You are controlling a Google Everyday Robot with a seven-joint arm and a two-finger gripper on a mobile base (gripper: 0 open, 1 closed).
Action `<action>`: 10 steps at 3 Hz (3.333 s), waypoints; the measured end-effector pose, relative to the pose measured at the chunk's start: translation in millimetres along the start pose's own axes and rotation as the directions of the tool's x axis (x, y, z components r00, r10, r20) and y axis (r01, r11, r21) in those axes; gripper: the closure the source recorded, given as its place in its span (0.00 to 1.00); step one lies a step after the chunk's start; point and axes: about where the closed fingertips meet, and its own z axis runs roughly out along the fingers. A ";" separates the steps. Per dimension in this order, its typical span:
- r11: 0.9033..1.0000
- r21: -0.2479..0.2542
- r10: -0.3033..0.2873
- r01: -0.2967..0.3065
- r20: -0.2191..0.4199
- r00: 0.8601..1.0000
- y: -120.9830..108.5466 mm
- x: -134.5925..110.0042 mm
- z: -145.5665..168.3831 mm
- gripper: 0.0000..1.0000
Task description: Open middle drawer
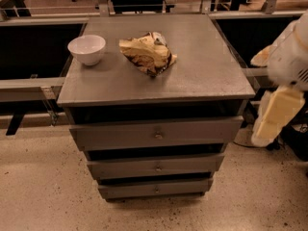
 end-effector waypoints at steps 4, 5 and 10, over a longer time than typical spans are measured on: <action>0.988 -0.094 -0.124 0.126 0.031 0.992 69.8 -13.5 130.9 0.00; 0.984 -0.120 -0.130 0.133 0.034 0.991 86.5 5.1 170.0 0.00; 0.980 -0.148 -0.113 0.130 0.121 0.986 135.0 34.5 338.3 0.00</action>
Offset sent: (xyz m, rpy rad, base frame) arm -0.0368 0.0658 -0.2205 0.0531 0.1257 0.2056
